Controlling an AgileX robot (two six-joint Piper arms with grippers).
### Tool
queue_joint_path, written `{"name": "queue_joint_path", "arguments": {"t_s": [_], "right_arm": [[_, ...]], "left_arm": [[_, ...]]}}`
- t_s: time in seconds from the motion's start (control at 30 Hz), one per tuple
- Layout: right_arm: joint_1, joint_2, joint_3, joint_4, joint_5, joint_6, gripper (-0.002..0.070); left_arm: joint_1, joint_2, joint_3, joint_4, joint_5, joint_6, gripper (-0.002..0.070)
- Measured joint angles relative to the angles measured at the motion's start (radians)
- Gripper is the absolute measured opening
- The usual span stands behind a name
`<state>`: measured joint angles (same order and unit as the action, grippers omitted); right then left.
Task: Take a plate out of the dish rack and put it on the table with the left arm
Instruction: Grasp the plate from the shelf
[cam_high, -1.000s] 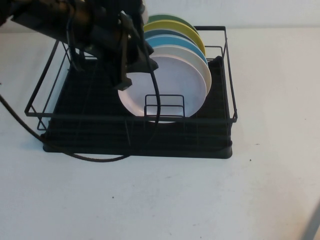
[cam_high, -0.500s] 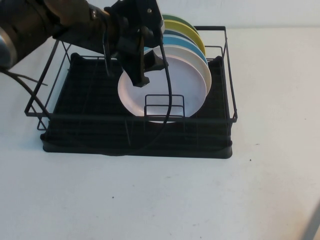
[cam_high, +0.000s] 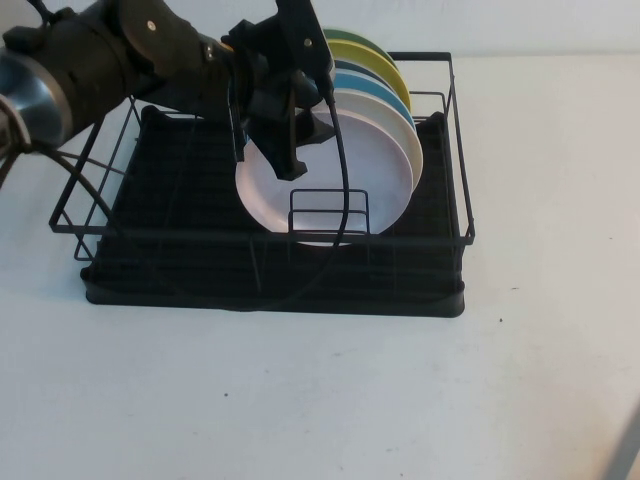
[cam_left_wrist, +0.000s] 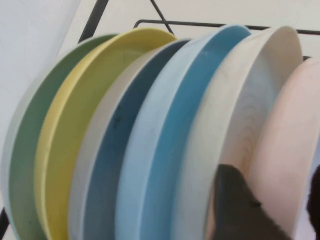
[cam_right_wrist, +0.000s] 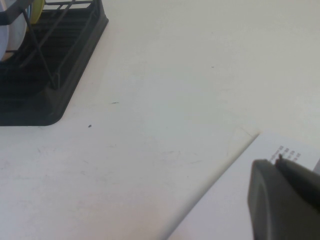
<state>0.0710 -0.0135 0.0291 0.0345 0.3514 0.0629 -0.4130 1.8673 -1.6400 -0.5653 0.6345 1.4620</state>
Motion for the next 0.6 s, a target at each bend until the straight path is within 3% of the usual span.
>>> {"name": "queue_joint_path", "arguments": {"t_s": [0.13, 0.2, 0.6], "right_arm": [[0.000, 0.000, 0.000, 0.000, 0.000, 0.000, -0.0020], [0.000, 0.000, 0.000, 0.000, 0.000, 0.000, -0.0020], [0.000, 0.000, 0.000, 0.000, 0.000, 0.000, -0.0020]], "left_arm": [[0.000, 0.002, 0.000, -0.001, -0.024, 0.003, 0.0113], [0.000, 0.002, 0.000, 0.007, -0.034, 0.016, 0.0066], [0.000, -0.076, 0.000, 0.035, -0.044, 0.029, 0.0033]]}}
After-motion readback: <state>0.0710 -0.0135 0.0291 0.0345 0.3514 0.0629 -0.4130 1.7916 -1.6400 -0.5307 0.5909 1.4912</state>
